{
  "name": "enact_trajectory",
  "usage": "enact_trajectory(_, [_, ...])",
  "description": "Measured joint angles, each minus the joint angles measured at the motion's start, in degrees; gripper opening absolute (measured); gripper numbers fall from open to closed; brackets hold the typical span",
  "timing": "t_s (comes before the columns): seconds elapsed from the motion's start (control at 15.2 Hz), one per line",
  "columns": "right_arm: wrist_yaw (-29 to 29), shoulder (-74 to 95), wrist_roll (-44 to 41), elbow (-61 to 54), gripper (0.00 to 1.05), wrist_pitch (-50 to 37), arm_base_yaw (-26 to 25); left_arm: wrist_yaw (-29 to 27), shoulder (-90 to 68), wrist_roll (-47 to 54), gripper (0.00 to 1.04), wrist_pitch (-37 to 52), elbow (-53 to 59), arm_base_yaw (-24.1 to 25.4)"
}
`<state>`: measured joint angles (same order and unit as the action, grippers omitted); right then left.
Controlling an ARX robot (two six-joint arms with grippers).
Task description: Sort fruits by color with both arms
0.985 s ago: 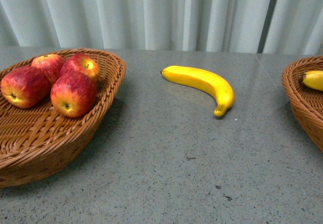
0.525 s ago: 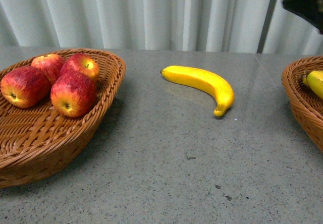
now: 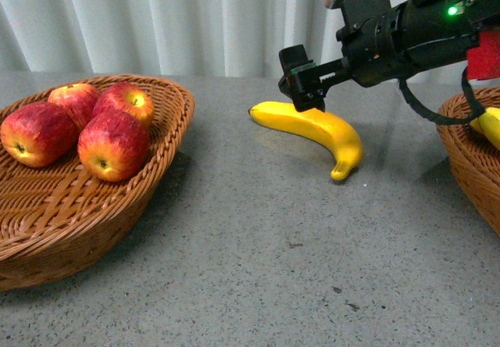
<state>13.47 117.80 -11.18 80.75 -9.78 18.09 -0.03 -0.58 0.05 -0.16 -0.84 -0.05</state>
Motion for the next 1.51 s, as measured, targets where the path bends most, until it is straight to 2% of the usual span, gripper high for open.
enact_trajectory(0.39, [-4.8,7.9,-2.2,8.6,0.98,6.1,2.9,0.0,0.0,0.0,0.98,0.0,0.0,0.0])
enact_trajectory(0.59, [-10.4,10.4,-4.7,12.9,0.98,8.9,3.0,0.0,0.0,0.0,0.98,0.0,0.0,0.0])
enact_trajectory(0.85, [-11.8,12.2,-7.7,17.2,0.98,19.3,4.9,0.0,0.0,0.0,0.98,0.0,0.0,0.0])
enact_trajectory(1.05, [-12.2,12.6,-7.9,17.8,0.98,20.5,5.9,0.0,0.0,0.0,0.98,0.0,0.0,0.0])
enact_trajectory(1.12, [-12.8,12.7,-7.9,17.8,0.91,20.3,6.3,0.0,0.0,0.0,0.98,0.0,0.0,0.0])
enact_trajectory(1.31, [-12.8,12.7,-8.0,16.9,0.46,17.5,6.2,0.0,0.0,0.0,0.98,0.0,0.0,0.0])
enact_trajectory(1.38, [-12.6,12.7,-7.9,16.6,0.36,16.7,6.1,0.0,0.0,0.0,0.98,0.0,0.0,0.0])
enact_trajectory(1.51, [-12.5,12.7,-8.0,16.2,0.30,15.8,5.8,0.0,0.0,0.0,0.98,0.0,0.0,0.0])
